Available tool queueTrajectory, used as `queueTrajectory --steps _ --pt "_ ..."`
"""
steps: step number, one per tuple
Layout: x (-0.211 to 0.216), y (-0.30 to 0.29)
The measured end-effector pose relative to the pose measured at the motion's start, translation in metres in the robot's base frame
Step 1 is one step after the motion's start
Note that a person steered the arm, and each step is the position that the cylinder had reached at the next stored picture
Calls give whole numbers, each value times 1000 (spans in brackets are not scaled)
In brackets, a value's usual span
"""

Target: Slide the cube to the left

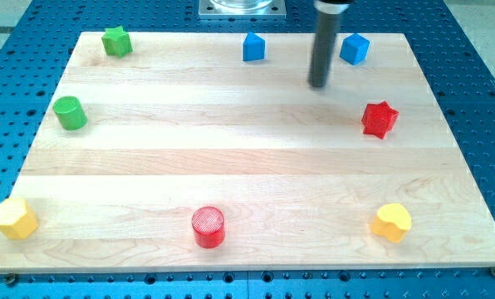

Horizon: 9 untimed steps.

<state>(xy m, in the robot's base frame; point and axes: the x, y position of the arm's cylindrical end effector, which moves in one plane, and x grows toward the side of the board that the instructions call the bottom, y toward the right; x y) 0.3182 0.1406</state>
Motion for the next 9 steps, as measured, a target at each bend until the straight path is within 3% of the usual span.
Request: queueTrajectory --steps 2,5,6,7,8,9 --pt "-37 101" --pt "-55 87" --pt "-55 45" --pt "-46 139" --pt "-78 163" --pt "-82 88"
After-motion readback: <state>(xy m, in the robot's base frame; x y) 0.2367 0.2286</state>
